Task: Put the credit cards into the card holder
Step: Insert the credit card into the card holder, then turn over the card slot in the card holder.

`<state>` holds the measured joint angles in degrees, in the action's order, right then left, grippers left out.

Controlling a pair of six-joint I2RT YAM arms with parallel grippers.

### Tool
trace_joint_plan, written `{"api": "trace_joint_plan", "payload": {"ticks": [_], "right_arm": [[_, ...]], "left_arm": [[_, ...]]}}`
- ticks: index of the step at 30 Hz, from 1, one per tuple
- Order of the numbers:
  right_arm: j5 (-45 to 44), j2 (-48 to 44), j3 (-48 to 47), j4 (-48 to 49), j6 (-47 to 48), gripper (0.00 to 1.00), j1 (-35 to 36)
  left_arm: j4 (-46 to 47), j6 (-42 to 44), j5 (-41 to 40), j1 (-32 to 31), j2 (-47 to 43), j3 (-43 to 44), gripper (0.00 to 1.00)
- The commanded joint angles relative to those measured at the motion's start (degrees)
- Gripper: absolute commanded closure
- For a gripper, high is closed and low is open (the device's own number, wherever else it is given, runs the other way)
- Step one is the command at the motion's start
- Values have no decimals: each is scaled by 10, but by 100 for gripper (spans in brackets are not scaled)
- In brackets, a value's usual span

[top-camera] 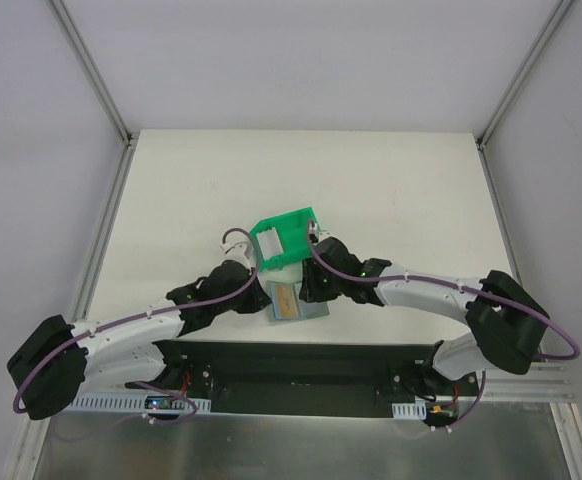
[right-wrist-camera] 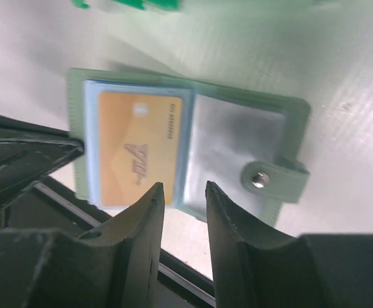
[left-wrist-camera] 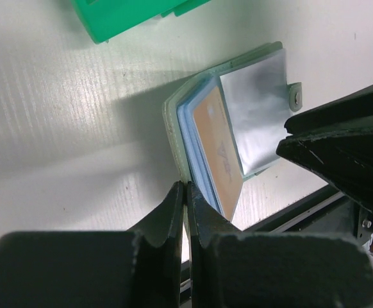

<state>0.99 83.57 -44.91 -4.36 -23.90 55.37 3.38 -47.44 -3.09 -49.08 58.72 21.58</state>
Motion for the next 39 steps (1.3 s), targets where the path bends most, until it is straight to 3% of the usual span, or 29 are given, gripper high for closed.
{"api": "trace_joint_plan", "payload": {"ticks": [1, 8, 14, 25, 39], "right_arm": [[-65, -5, -25, -99, 18, 66, 1], [7, -40, -24, -34, 18, 62, 3], [37, -6, -62, -20, 18, 56, 25], [38, 79, -115, -15, 11, 56, 69], [4, 86, -125, -50, 21, 60, 76]], "left_arm": [[-14, 11, 8, -1, -19, 2, 100], [-16, 22, 16, -1, -19, 13, 100], [-17, 21, 15, -1, -19, 14, 100], [-18, 18, 12, -1, -28, 12, 100], [-19, 17, 12, -1, -29, 12, 100]]}}
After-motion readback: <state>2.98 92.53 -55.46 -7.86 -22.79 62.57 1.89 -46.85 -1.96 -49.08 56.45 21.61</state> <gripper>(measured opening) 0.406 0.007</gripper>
